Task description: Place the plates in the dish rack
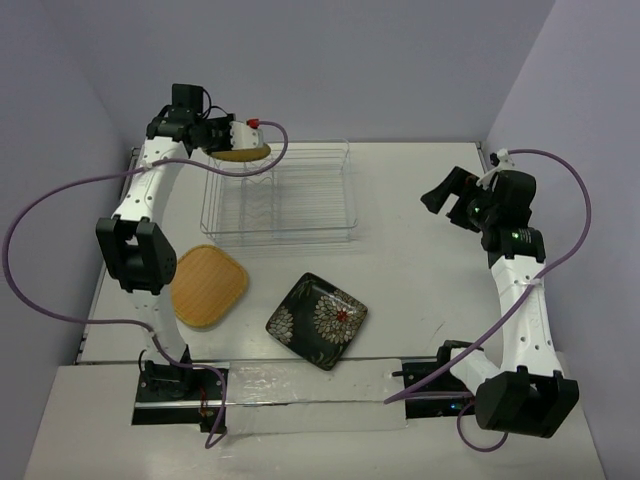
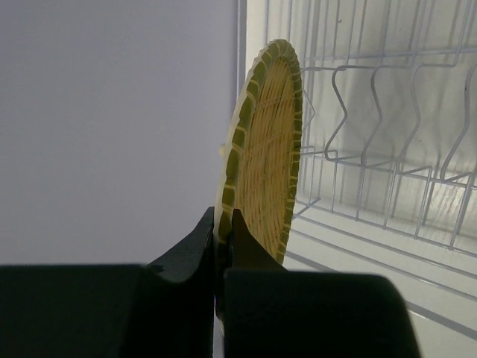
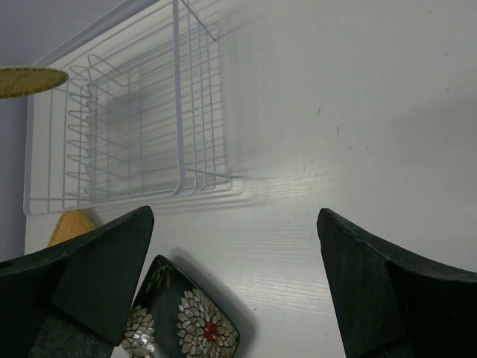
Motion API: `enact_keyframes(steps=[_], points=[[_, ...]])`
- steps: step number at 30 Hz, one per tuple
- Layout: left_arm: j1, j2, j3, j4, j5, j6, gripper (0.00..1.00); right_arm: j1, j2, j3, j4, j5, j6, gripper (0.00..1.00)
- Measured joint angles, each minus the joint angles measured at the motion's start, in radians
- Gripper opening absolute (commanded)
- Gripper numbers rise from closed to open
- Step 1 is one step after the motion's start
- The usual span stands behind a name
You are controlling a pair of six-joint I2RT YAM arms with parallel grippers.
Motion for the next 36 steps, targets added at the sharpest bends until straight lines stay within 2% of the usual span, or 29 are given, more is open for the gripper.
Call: enact_keyframes(steps=[15, 23, 24, 25, 26, 28, 29, 31, 36], points=[[-0.032, 0.118, -0.044, 0.083, -0.002, 0.036, 0.0, 0.0, 0.019, 0.0, -0.039, 0.034, 0.018, 0.97], [-0.082, 0.141, -0.073, 0.127, -0.054, 0.059, 0.0, 0.0, 0.041, -0.002, -0.042, 0.041, 0.018, 0.98], [-0.087, 0.144, -0.073, 0.132, -0.056, 0.06, 0.06, 0.0, 0.045, -0.002, -0.042, 0.04, 0.018, 0.97], [-0.091, 0.147, -0.073, 0.136, -0.058, 0.062, 0.21, 0.0, 0.049, -0.003, -0.042, 0.04, 0.018, 0.97], [-0.093, 0.15, -0.073, 0.139, -0.061, 0.062, 0.27, 0.0, 0.052, -0.003, -0.043, 0.04, 0.018, 0.98], [-0.098, 0.153, -0.081, 0.157, -0.076, 0.065, 0.47, 0.0, 0.054, -0.005, -0.045, 0.038, 0.018, 0.97], [-0.099, 0.153, -0.086, 0.171, -0.084, 0.062, 0.54, 0.0, 0.054, -0.006, -0.046, 0.036, 0.018, 0.97], [-0.102, 0.153, -0.102, 0.214, -0.103, 0.05, 0.63, 0.0, 0.055, -0.006, -0.048, 0.03, 0.018, 0.97], [-0.109, 0.153, -0.126, 0.291, -0.13, 0.007, 0.74, 0.0, 0.05, -0.026, -0.05, 0.022, 0.018, 0.97]])
